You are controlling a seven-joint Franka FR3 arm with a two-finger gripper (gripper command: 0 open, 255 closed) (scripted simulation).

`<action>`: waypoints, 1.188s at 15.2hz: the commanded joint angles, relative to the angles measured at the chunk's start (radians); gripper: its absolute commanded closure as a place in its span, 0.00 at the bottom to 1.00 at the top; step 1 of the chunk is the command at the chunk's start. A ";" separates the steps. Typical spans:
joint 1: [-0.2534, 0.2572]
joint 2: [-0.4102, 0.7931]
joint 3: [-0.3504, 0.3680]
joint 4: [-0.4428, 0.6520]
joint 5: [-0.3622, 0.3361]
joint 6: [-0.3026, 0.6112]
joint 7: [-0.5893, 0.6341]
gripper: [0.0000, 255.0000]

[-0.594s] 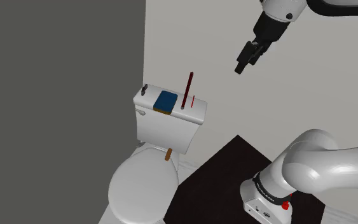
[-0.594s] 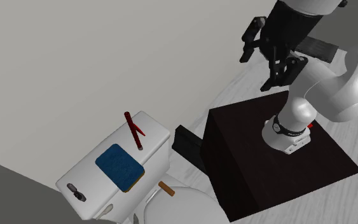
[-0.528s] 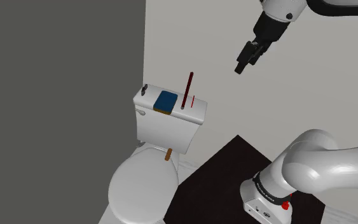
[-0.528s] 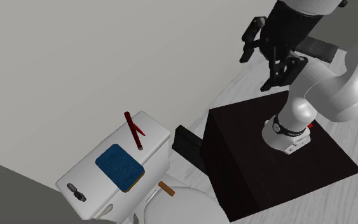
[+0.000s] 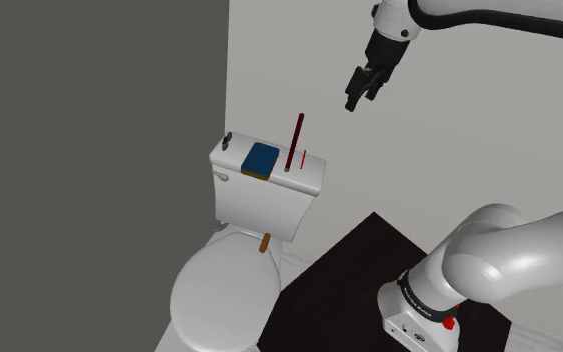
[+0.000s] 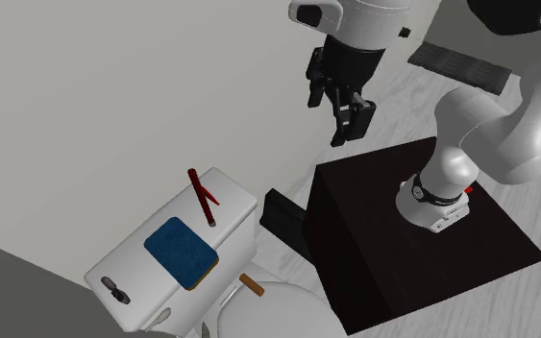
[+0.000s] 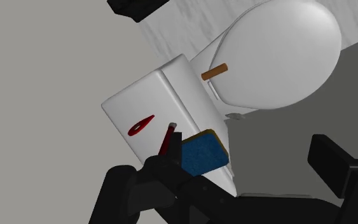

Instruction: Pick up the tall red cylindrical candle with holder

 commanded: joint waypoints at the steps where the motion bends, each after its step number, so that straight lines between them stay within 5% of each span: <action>1: -0.004 0.072 -0.014 0.032 0.000 0.029 -0.013 0.00; 18: -0.058 0.746 -0.119 0.482 0.069 0.142 -0.181 0.00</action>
